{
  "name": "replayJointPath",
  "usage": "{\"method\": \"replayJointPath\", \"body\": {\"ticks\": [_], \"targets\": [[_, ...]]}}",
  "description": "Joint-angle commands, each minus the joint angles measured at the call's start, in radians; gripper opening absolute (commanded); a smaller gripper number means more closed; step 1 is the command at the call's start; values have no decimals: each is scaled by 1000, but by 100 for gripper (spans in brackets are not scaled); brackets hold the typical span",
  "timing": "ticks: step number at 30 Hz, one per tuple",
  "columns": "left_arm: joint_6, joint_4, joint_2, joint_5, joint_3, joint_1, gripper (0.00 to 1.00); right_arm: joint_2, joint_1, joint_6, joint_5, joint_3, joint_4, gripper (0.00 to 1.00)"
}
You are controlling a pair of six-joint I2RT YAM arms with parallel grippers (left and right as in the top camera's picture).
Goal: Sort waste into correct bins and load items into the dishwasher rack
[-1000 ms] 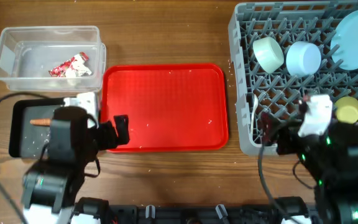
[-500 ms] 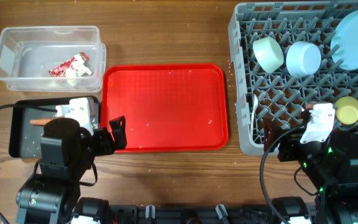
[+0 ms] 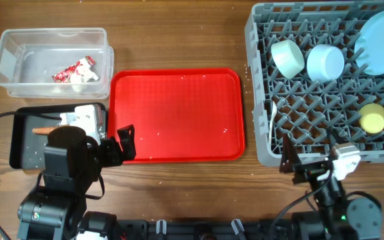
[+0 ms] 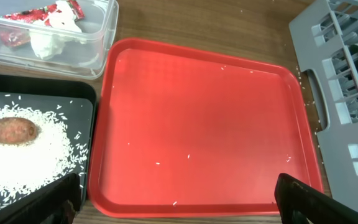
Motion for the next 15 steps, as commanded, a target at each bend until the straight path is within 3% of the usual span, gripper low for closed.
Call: {"method": "replayJointPath", "body": {"ticks": [1, 8, 15], "targets": [[16, 2, -2, -10, -8, -5, 100, -12, 0, -14, 2, -128, 172, 100], [16, 2, -2, -10, -8, -5, 100, -21, -2, -103, 38, -359, 496, 100], [16, 2, -2, -10, -8, -5, 100, -22, -2, -111, 37, -390, 376, 99]]}}
